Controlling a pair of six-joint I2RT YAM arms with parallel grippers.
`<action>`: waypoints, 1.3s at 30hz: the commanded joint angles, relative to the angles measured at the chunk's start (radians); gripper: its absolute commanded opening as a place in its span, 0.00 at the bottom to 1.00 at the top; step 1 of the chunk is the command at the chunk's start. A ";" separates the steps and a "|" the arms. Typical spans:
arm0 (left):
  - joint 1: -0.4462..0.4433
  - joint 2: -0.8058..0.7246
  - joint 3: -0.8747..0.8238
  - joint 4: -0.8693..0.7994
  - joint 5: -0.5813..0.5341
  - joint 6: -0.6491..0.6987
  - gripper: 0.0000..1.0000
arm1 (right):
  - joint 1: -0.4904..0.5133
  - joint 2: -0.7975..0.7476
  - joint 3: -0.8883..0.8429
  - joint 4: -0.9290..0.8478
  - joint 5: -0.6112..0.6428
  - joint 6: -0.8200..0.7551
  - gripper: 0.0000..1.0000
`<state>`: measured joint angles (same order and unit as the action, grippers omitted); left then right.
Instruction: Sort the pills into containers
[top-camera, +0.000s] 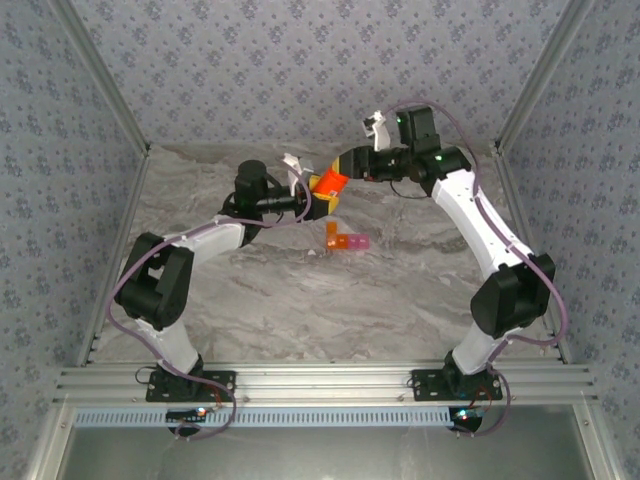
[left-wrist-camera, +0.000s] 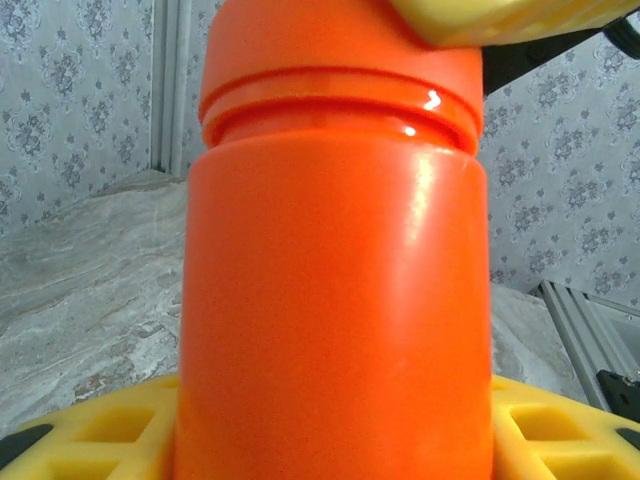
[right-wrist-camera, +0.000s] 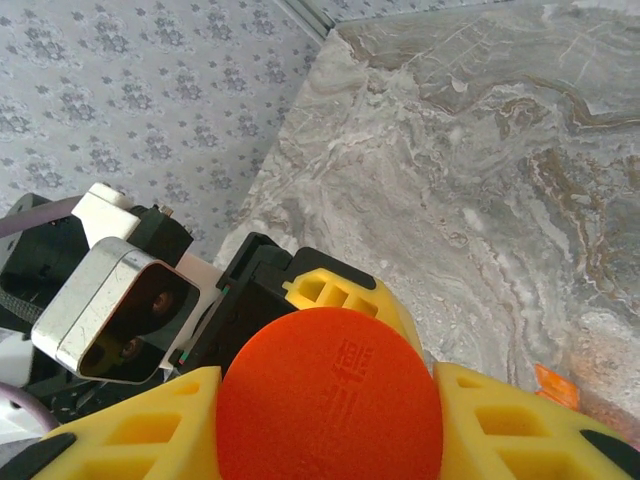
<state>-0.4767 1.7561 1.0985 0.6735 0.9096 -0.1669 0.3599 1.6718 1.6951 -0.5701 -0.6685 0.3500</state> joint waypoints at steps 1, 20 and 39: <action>-0.012 -0.048 0.007 0.048 -0.025 0.039 0.00 | 0.053 0.028 0.015 -0.069 0.014 -0.008 0.37; -0.095 -0.125 -0.065 -0.009 -0.289 0.244 0.00 | 0.096 0.070 -0.083 0.112 0.058 0.271 0.36; -0.091 -0.093 -0.069 -0.029 -0.330 0.233 0.00 | 0.070 0.035 0.000 -0.001 0.101 0.238 0.57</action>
<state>-0.5388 1.6897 1.0088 0.5575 0.5480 0.0525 0.4061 1.7176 1.6566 -0.5240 -0.5224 0.6018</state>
